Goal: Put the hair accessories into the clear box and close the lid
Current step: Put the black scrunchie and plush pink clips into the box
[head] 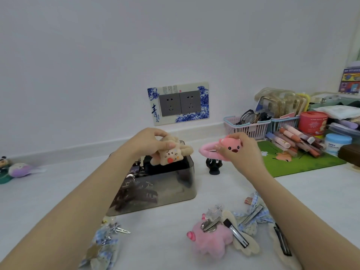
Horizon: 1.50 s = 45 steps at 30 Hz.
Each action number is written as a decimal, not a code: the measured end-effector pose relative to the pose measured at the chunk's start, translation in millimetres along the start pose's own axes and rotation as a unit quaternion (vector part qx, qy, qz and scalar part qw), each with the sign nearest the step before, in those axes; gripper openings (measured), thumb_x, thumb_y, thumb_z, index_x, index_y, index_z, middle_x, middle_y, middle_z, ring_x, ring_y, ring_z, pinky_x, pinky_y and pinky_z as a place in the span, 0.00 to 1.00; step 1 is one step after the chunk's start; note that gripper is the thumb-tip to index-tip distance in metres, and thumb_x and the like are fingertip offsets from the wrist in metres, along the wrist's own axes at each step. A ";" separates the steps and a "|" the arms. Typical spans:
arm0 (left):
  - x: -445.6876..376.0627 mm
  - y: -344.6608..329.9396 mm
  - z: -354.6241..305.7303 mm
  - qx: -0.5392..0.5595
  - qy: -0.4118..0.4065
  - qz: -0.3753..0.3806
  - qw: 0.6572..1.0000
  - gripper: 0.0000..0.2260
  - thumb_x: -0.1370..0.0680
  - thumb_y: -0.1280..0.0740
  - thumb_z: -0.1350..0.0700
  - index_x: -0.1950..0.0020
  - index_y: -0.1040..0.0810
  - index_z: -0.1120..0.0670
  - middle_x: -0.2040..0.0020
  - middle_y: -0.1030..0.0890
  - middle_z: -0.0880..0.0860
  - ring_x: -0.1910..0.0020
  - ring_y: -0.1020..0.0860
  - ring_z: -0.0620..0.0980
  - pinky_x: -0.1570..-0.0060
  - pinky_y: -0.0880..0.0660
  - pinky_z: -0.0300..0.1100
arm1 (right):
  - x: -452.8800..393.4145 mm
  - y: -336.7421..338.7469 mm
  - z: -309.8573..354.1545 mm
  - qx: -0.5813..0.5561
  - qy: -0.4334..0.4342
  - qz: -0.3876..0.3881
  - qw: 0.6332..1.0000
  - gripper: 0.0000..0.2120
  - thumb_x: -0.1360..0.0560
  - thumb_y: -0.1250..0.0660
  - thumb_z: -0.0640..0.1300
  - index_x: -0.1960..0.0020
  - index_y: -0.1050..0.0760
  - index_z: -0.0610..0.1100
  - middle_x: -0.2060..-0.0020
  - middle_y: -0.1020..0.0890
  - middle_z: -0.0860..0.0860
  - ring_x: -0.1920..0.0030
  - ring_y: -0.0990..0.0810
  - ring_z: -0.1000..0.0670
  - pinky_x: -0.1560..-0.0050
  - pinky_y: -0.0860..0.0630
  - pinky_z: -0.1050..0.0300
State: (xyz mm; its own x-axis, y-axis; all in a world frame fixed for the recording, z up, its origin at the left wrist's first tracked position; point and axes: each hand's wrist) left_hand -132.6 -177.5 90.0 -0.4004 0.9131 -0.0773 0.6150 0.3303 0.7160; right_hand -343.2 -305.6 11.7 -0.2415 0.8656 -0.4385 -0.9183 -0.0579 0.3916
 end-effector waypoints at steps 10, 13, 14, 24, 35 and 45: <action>2.0 22.7 7.7 -0.082 0.058 0.084 0.991 0.11 0.28 0.28 0.52 0.47 0.22 0.51 0.56 0.16 0.53 0.61 0.16 0.52 0.47 0.21 0.47 | 4.1 -9.2 -1.2 0.010 0.027 -0.011 1.000 0.26 0.36 0.28 0.59 0.46 0.28 0.45 0.47 0.25 0.44 0.51 0.25 0.48 0.57 0.30 0.58; -0.4 9.4 9.2 -0.110 0.069 0.127 0.983 0.15 0.27 0.29 0.55 0.42 0.25 0.54 0.55 0.18 0.52 0.61 0.17 0.50 0.51 0.20 0.42 | 6.2 -10.3 0.5 0.010 0.028 -0.005 1.000 0.26 0.36 0.27 0.59 0.45 0.28 0.45 0.47 0.25 0.44 0.51 0.25 0.48 0.57 0.30 0.58; -2.6 3.8 10.6 -0.104 0.068 0.131 0.983 0.16 0.27 0.29 0.55 0.41 0.25 0.55 0.55 0.18 0.52 0.62 0.17 0.49 0.52 0.21 0.40 | 7.7 -10.3 2.5 0.007 0.032 -0.004 0.999 0.26 0.35 0.27 0.58 0.45 0.28 0.44 0.47 0.25 0.45 0.52 0.25 0.48 0.58 0.30 0.60; -9.6 11.1 10.0 -0.059 0.065 0.176 0.980 0.15 0.27 0.28 0.55 0.43 0.21 0.57 0.56 0.16 0.52 0.66 0.17 0.45 0.62 0.20 0.33 | 23.1 -18.2 24.1 -0.085 0.054 0.037 0.994 0.22 0.34 0.27 0.55 0.47 0.29 0.46 0.50 0.24 0.49 0.54 0.24 0.51 0.63 0.30 0.63; -24.9 -17.3 24.0 -0.139 0.062 0.174 0.973 0.15 0.27 0.29 0.52 0.41 0.20 0.55 0.51 0.19 0.52 0.72 0.20 0.40 0.68 0.23 0.28 | 24.0 -16.4 22.2 -0.071 0.060 0.031 0.995 0.23 0.34 0.26 0.53 0.46 0.29 0.44 0.48 0.24 0.46 0.54 0.25 0.50 0.63 0.30 0.64; -19.7 -25.0 37.2 -0.134 0.055 0.142 0.979 0.13 0.25 0.32 0.49 0.43 0.21 0.53 0.53 0.18 0.50 0.61 0.20 0.46 0.59 0.24 0.36 | 32.6 -16.9 39.3 -0.101 0.057 0.066 0.991 0.19 0.33 0.26 0.49 0.47 0.31 0.47 0.52 0.26 0.50 0.62 0.27 0.58 0.70 0.30 0.74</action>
State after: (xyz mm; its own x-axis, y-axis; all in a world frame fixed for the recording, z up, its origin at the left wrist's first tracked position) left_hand -114.7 -194.8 47.8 -0.3196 0.9227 0.2157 0.5173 -0.0208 0.8555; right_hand -323.2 -256.8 22.5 -0.3866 0.7833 -0.4868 -0.9178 -0.2751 0.2861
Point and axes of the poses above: each hand's wrist, its own x-axis away from the middle knuckle, its own y-axis out of the back of the hand, z = x × y
